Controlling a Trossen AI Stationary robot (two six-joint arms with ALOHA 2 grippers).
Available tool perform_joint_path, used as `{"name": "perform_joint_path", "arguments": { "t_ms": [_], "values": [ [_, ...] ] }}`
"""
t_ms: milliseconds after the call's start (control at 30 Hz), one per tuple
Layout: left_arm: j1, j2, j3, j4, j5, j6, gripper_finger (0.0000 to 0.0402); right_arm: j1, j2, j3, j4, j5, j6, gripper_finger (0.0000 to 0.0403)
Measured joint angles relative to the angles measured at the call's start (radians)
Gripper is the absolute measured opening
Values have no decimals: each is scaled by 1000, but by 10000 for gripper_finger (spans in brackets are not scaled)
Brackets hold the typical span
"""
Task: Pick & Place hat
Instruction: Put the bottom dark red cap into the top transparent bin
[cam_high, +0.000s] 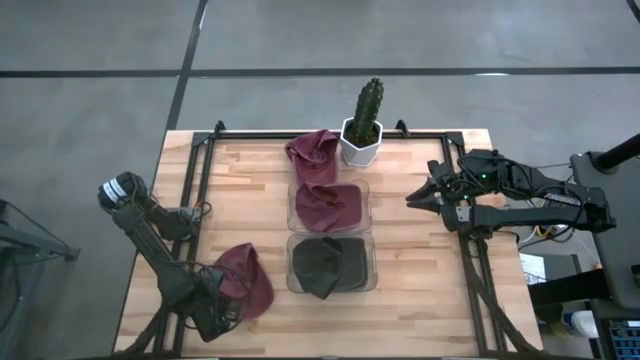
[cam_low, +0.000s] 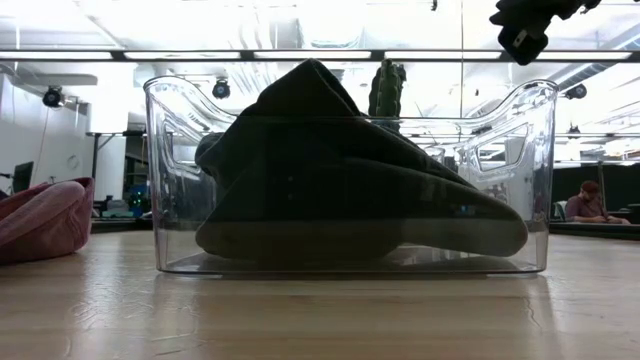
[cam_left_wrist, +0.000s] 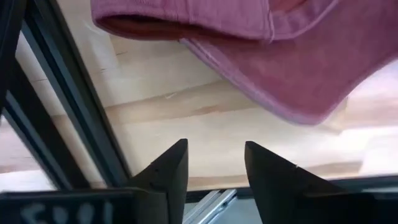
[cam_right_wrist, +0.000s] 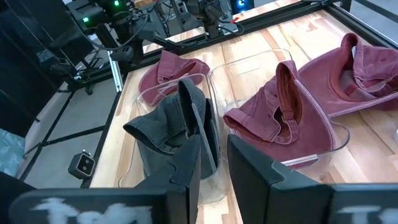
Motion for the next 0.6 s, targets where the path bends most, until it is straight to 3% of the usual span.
{"name": "perform_joint_path", "arguments": {
  "t_ms": [233, 467, 600],
  "values": [
    [7, -2, 48, -1, -50, -39, 158, 0, 0, 0, 0, 0, 25, 82],
    [67, 5, 29, -6, -120, -45, 158, 0, 0, 0, 0, 0, 25, 71],
    [69, 5, 1, -26, -110, -49, 158, 0, 0, 0, 0, 0, 25, 68]
  ]
}}
